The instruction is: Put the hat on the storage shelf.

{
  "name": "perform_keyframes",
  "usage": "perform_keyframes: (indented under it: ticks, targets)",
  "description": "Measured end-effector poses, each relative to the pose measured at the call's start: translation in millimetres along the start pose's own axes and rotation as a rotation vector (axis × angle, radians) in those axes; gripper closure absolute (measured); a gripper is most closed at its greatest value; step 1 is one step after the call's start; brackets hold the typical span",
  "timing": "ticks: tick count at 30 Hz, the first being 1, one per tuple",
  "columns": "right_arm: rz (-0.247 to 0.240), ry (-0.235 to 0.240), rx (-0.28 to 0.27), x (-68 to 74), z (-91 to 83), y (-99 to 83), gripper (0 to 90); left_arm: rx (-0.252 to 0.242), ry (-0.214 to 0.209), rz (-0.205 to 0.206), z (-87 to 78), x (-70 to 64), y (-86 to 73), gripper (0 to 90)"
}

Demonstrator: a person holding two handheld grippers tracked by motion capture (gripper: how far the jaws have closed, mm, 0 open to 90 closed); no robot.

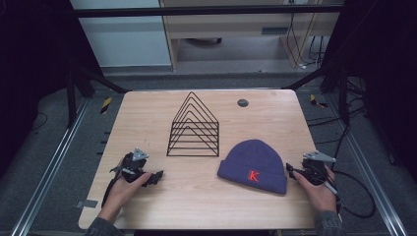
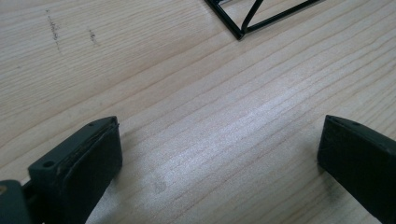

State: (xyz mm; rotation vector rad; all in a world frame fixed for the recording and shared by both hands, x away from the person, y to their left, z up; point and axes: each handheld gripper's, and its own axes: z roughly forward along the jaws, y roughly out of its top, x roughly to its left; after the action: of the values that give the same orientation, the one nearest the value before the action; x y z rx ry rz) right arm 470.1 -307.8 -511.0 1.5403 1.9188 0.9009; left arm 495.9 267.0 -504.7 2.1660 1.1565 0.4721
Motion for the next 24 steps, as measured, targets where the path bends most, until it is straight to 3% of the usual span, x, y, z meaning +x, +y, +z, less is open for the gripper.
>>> perform_keyframes:
  ticks: [5,7,11,15,18,20,24]
  targets:
    - [-0.026,-0.021,0.015,2.9,-1.8,8.5,21.3,0.001,0.002,0.0,-0.1,-0.7,-0.1,0.0]
    - [-0.035,-0.03,-0.012,4.3,-5.3,24.6,22.5,0.0,0.002,0.0,-0.1,-0.7,-0.2,0.0]
    - [-0.11,-0.025,0.039,5.6,0.2,55.6,23.6,0.003,0.001,0.0,-0.9,-2.3,-0.7,0.0]
    - [-0.102,-0.002,0.076,8.0,-4.0,83.0,26.3,0.024,-0.01,0.018,-0.4,-2.5,2.3,0.0]
    - [-0.126,0.031,0.119,10.1,-2.3,97.3,31.8,0.025,-0.011,0.019,-0.5,-2.6,2.4,0.0]
    - [-0.144,0.031,0.128,12.6,-0.4,103.9,35.4,0.028,-0.012,0.02,-0.6,-2.7,2.7,0.0]
    - [-0.164,0.079,0.145,21.3,4.0,111.4,46.8,0.023,-0.011,0.02,-1.1,-3.3,1.5,0.0]
